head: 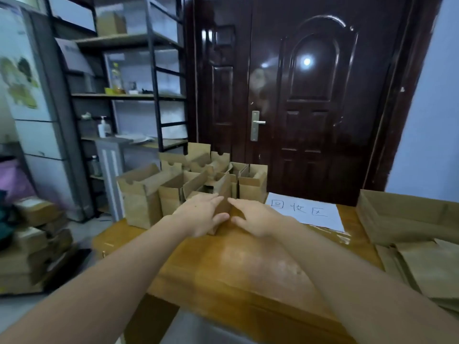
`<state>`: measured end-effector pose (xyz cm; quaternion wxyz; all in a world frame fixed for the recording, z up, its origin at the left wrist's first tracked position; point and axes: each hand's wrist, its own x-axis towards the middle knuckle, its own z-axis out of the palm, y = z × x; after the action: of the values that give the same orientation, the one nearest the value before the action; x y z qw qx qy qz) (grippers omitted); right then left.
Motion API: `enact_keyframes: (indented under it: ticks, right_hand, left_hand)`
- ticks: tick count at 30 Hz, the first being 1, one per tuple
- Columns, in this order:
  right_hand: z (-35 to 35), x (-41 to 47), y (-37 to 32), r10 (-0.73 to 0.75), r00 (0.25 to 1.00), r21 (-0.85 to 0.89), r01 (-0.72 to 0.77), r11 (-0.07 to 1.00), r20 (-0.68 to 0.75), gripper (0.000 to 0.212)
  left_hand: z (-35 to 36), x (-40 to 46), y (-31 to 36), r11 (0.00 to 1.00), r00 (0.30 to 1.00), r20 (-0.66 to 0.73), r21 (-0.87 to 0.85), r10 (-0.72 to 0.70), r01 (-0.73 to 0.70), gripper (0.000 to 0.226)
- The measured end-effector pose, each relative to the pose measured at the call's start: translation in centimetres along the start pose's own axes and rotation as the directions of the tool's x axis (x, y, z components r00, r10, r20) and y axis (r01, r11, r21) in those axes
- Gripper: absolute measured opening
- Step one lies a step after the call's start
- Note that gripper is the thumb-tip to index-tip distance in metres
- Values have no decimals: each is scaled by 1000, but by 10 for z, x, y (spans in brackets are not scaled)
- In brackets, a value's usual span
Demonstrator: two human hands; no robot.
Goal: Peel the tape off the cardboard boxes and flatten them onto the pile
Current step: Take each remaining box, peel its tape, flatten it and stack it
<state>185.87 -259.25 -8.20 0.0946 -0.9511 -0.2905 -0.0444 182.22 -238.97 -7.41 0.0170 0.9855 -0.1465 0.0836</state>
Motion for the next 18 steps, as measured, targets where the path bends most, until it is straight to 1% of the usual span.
enact_keyframes:
  ticks: [2,4,7,10,12,14,16,18]
  right_hand:
    - [3,22,-17,-10,1000,-26,10,1000,8,66]
    - [8,42,-30,-1,999,-101,5,995,37,67]
    - [14,64,-42,32,996,-200,-16,980,78,74]
    - [16,75,-48,56,994,-219,-33,975,97,76]
    - [18,76,-47,74,995,-199,-60,978,65,69]
    - [19,75,-45,112,993,-194,-104,975,29,57]
    - [18,70,-40,143,990,-182,-142,973,-8,47]
    - [14,58,-29,154,987,-134,-160,978,-55,37]
  left_hand:
    - [0,-2,-16,1000,1000,-5,19,-13,13,73]
    - [2,0,-26,999,1000,-10,40,-3,3,70]
    - [8,6,-32,999,1000,-15,36,-7,7,70]
    - [17,10,-38,1000,1000,-6,21,-21,21,67]
    - [21,12,-39,1000,1000,-9,24,-20,20,67]
    - [22,14,-39,999,1000,-12,29,-19,19,67]
    - [23,17,-40,997,1000,-15,67,-24,25,67]
    - [22,19,-38,992,999,-24,124,-32,35,70]
